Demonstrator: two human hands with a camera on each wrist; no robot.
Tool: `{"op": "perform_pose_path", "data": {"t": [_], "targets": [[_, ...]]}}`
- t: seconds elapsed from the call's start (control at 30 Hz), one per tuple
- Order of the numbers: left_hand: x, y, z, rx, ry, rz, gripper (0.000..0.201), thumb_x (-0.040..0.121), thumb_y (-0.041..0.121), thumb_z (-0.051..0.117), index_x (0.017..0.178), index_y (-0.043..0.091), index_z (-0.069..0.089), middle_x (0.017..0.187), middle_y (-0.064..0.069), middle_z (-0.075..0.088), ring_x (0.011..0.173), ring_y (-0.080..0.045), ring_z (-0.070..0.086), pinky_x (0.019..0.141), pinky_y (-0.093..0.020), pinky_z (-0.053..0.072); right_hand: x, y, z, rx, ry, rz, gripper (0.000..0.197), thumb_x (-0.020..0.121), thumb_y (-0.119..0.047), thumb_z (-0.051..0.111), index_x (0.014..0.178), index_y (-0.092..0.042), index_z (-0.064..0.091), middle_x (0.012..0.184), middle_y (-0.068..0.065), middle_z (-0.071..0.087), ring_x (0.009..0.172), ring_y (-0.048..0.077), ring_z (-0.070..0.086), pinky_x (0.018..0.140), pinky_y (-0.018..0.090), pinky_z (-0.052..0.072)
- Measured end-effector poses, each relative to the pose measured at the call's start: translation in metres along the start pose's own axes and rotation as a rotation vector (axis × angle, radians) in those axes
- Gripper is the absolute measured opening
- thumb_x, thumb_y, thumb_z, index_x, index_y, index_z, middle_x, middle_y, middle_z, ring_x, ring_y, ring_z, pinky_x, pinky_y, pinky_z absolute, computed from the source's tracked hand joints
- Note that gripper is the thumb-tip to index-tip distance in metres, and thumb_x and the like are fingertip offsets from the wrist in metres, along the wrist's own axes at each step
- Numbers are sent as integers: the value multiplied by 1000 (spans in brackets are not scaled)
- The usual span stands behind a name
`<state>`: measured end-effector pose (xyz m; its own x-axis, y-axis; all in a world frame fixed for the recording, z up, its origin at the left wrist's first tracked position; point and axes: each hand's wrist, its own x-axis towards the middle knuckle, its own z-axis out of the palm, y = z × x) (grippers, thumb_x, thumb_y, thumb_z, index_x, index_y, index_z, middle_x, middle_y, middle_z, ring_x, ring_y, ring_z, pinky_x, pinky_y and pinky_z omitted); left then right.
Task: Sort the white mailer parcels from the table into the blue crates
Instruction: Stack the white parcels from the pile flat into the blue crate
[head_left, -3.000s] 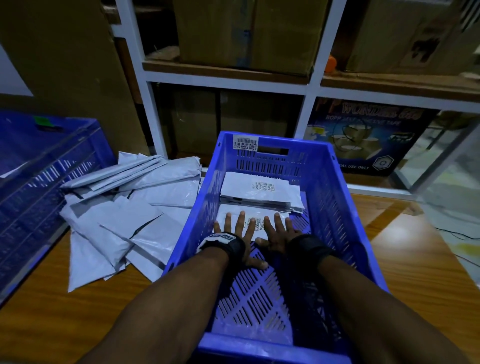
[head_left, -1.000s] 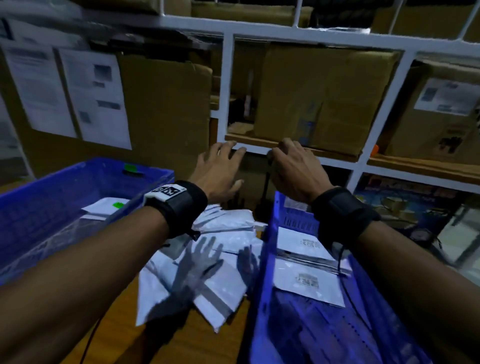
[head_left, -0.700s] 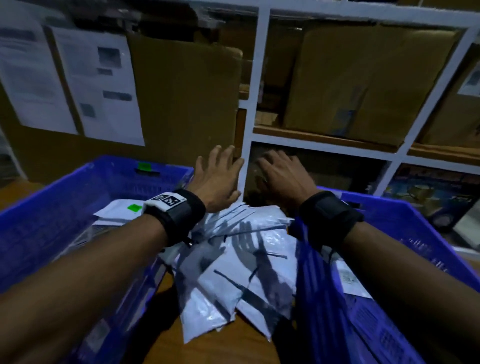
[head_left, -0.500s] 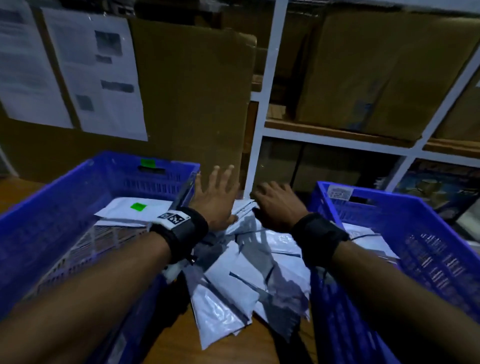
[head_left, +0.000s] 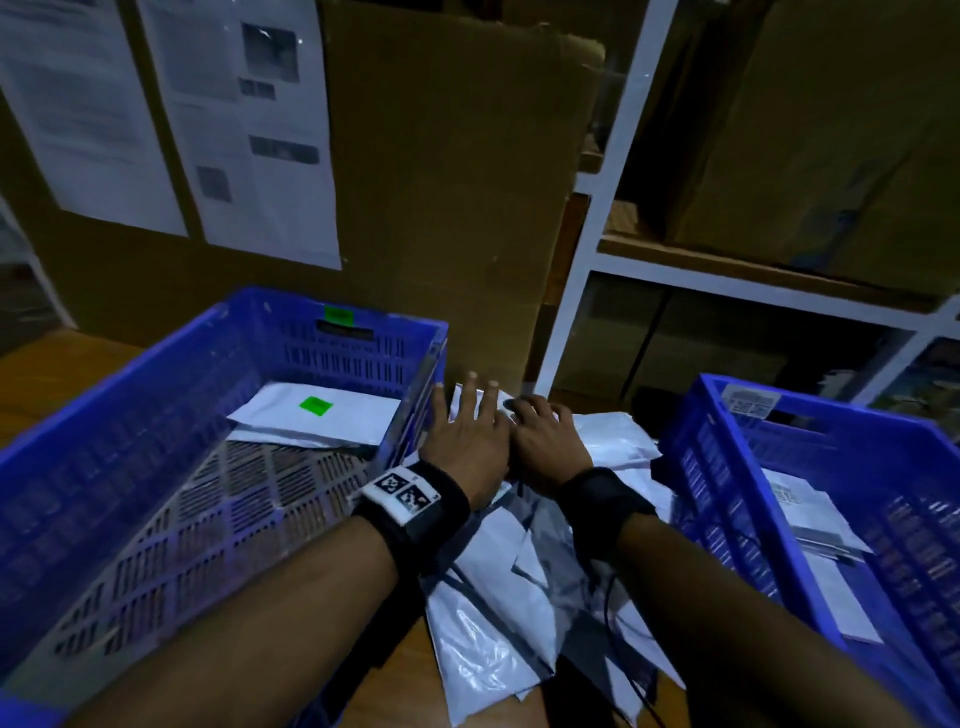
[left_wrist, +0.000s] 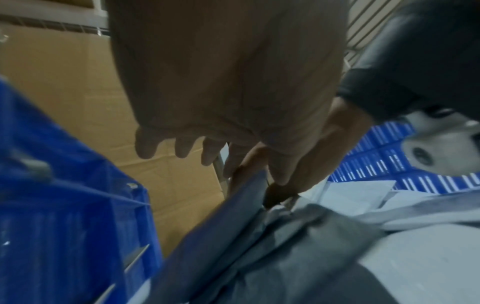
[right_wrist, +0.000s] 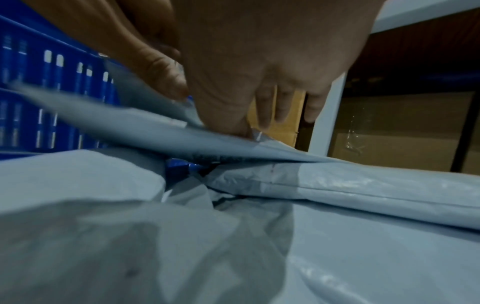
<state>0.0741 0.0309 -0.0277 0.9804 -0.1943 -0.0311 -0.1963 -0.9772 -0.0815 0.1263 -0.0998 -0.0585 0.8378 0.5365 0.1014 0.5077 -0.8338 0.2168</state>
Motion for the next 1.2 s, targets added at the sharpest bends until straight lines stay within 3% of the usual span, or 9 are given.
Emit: {"op": "perform_pose_path", "data": {"t": [0.1, 0.2, 0.27, 0.37, 0.5, 0.67, 0.87, 1.03, 1.2], "targets": [[1, 3, 6, 11, 14, -24, 67, 103, 38, 44, 158, 13, 16, 166, -9, -8, 151, -36, -13, 117, -64, -5, 0, 1, 1, 20, 2, -22, 58, 85, -40, 68, 138, -20, 54, 148, 3, 46, 141, 29, 31, 110, 52, 26], [4, 4, 8, 30, 32, -46, 63, 103, 37, 42, 156, 10, 20, 166, -13, 2, 152, -38, -5, 116, -65, 0, -7, 8, -4, 1, 97, -52, 41, 70, -33, 80, 108, -20, 72, 123, 6, 66, 123, 34, 54, 97, 54, 42], [4, 4, 6, 71, 41, -48, 59, 102, 33, 46, 153, 9, 29, 164, -16, 12, 151, -40, 4, 115, -66, 6, -13, 16, -10, -20, 174, -55, 31, 69, -24, 78, 98, -18, 71, 118, 8, 67, 118, 35, 57, 97, 53, 43], [1, 4, -4, 89, 61, -21, 51, 96, 29, 58, 144, 14, 47, 162, -16, 22, 149, -41, 13, 116, -65, 12, -28, 30, -23, -36, 254, -56, 26, 80, -21, 69, 106, -18, 68, 128, 9, 62, 124, 33, 52, 104, 52, 38], [-1, 5, -10, 63, 163, 57, 58, 94, 30, 64, 147, 18, 42, 162, -12, 23, 149, -36, 15, 117, -64, 13, -46, 44, -39, -104, 229, -64, 28, 86, -30, 67, 112, -19, 68, 133, 7, 59, 131, 32, 46, 112, 55, 29], [0, 2, -31, -12, 392, 105, 50, 101, 42, 48, 146, 20, 42, 163, -7, 21, 151, -32, 12, 118, -63, 9, -63, 63, -73, -166, 298, -23, 30, 91, -28, 61, 118, -15, 65, 136, 9, 57, 137, 30, 40, 117, 52, 19], [-3, 10, -71, -141, 713, 163, 60, 93, 39, 60, 144, 15, 41, 164, -13, 16, 149, -37, 16, 115, -63, 23, -79, 99, -136, -124, 282, 48, 36, 87, -27, 65, 121, -14, 61, 135, 9, 56, 136, 30, 40, 115, 50, 21], [-10, 23, -104, -134, 801, 242, 72, 91, 34, 64, 152, 13, 31, 165, -16, 1, 151, -38, 5, 116, -64, 21, -93, 118, -165, -59, 307, 96, 38, 95, -31, 53, 129, -13, 59, 135, 8, 56, 128, 30, 43, 110, 42, 27], [-12, 41, -113, -93, 851, 265, 70, 87, 33, 70, 147, 13, 38, 164, -17, 6, 150, -40, 9, 114, -65, 24, -114, 130, -173, -52, 347, 90, 37, 98, -33, 50, 125, -11, 61, 131, 9, 59, 126, 30, 46, 108, 43, 31]]}}
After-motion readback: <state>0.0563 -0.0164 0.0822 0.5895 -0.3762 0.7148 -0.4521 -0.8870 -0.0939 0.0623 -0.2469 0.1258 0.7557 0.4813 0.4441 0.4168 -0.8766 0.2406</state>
